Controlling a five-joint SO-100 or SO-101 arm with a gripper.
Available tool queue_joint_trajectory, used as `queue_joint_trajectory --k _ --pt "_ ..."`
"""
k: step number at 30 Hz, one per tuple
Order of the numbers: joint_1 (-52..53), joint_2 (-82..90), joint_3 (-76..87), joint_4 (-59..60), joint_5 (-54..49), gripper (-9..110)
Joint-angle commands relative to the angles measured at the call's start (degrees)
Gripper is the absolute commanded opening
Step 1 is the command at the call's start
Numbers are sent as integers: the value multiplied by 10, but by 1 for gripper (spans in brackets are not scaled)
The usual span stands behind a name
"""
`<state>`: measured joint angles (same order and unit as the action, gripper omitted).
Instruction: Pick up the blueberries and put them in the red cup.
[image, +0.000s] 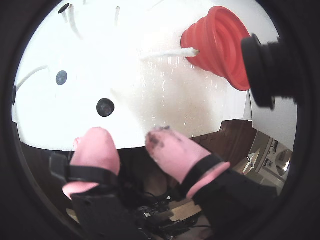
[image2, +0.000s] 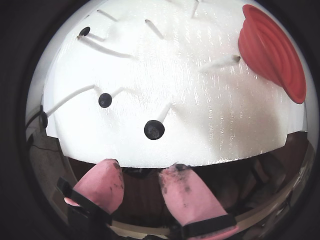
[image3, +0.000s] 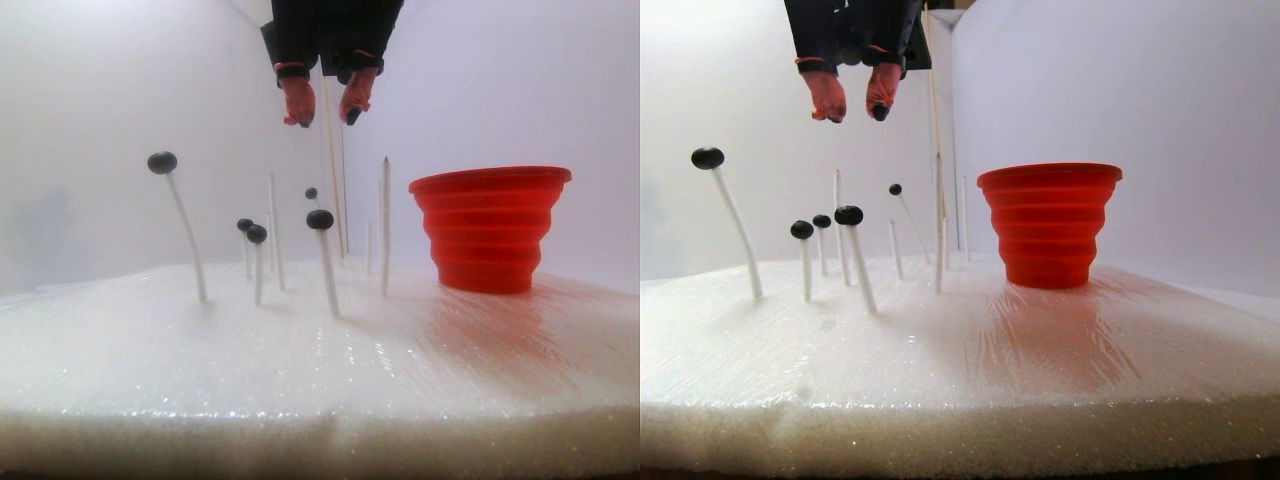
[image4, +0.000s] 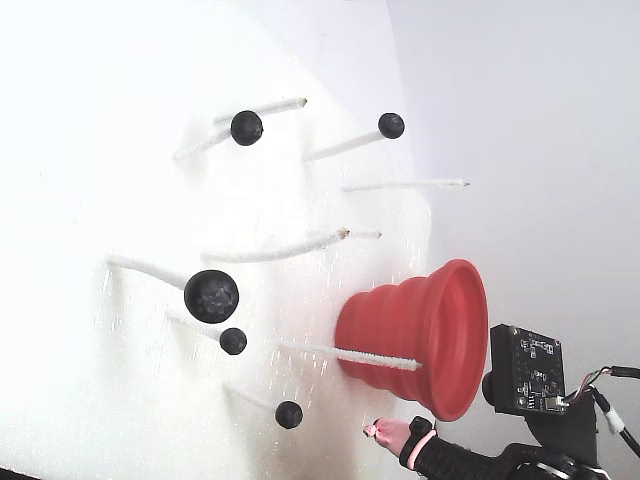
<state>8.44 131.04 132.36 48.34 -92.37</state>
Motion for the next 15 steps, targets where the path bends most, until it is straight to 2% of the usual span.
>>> queue_joint_trajectory --k 1,15 --pt "1 -6 -7 -21 -11 14" --pt "-2 -30 20 -61 -46 16"
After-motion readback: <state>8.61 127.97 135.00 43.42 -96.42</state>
